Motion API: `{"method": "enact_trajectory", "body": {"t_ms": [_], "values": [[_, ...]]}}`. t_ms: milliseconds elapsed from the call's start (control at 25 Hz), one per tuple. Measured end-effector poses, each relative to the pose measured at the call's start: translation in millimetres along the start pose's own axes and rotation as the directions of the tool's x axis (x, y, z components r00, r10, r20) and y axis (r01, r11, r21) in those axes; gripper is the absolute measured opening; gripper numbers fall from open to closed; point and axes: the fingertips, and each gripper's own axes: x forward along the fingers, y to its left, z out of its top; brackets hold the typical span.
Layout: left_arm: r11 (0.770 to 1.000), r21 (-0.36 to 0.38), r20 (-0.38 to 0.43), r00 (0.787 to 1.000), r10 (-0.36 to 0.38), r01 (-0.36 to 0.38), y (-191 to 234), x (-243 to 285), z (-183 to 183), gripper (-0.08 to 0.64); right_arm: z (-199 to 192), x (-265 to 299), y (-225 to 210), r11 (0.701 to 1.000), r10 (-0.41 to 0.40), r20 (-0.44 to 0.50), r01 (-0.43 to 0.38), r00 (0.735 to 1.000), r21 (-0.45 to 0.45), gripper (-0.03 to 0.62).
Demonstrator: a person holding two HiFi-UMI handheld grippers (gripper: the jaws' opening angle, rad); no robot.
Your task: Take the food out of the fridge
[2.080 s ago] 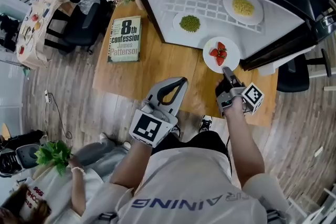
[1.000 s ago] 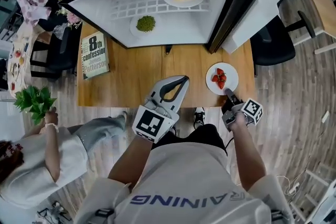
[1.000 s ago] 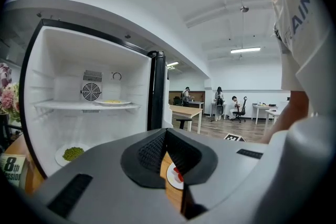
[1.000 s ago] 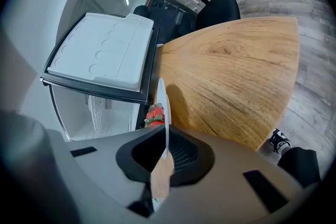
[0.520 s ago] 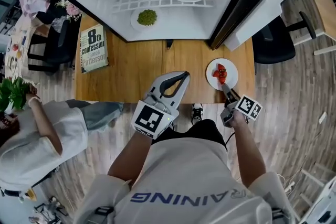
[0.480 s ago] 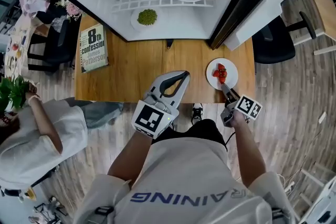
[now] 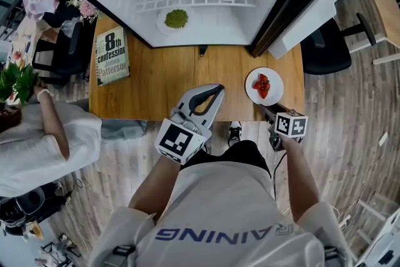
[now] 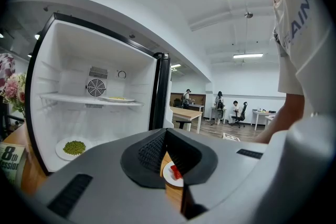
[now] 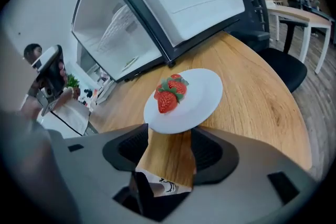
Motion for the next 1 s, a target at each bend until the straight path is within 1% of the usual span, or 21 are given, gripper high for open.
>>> {"method": "enact_trajectory", "body": {"t_ms": [80, 200, 360, 560, 640, 680, 760, 800, 920, 1000], "values": [[1.0, -0.006, -0.003, 1.0, -0.001, 0.001, 0, -1, -1, 0.008, -1, 2, 1, 0.999, -0.004, -0.036, 0.002, 0.999, -0.043, 0.244], [1.0, -0.002, 0.0, 1.0, 0.009, -0.009, 3, -4, -4, 0.008, -3, 2, 3, 0.998, 0.002, -0.064, -0.006, 0.998, -0.062, 0.244], [1.0, -0.001, 0.001, 1.0, 0.019, -0.019, 6, -6, -4, 0.008, -6, 2, -2, 0.994, -0.053, -0.099, 0.043, 0.994, -0.103, 0.244], [1.0, -0.005, -0.004, 1.0, 0.021, -0.021, 9, -10, -1, 0.009, -10, -3, -6, 0.994, -0.088, -0.167, 0.075, 0.982, -0.083, 0.239], [1.0, -0.005, -0.002, 1.0, 0.024, -0.024, 10, -12, 0, 0.009, -11, -8, -5, 0.993, -0.096, -0.178, 0.083, 0.979, -0.081, 0.225], [1.0, -0.006, 0.0, 1.0, 0.025, -0.025, 11, -12, 1, 0.009, -9, -11, -5, 0.993, -0.103, -0.17, 0.091, 0.98, -0.08, 0.203], [1.0, -0.006, 0.006, 1.0, 0.03, -0.03, 12, -14, 3, 0.008, 1, -18, -1, 0.992, -0.113, -0.126, 0.105, 0.986, -0.071, 0.102], [0.999, -0.005, 0.009, 0.999, 0.034, -0.034, 13, -15, 4, 0.008, 8, -22, 3, 0.993, -0.108, -0.097, 0.102, 0.989, -0.064, 0.064], [0.999, -0.003, 0.015, 0.999, 0.044, -0.044, 16, -21, 8, 0.008, 36, -31, 25, 0.997, -0.06, 0.032, 0.061, 0.998, -0.05, 0.033], [0.999, -0.007, 0.023, 0.998, 0.05, -0.05, 19, -27, 14, 0.008, 61, -39, 44, 0.997, -0.036, 0.148, 0.047, 0.988, -0.067, 0.025]]}}
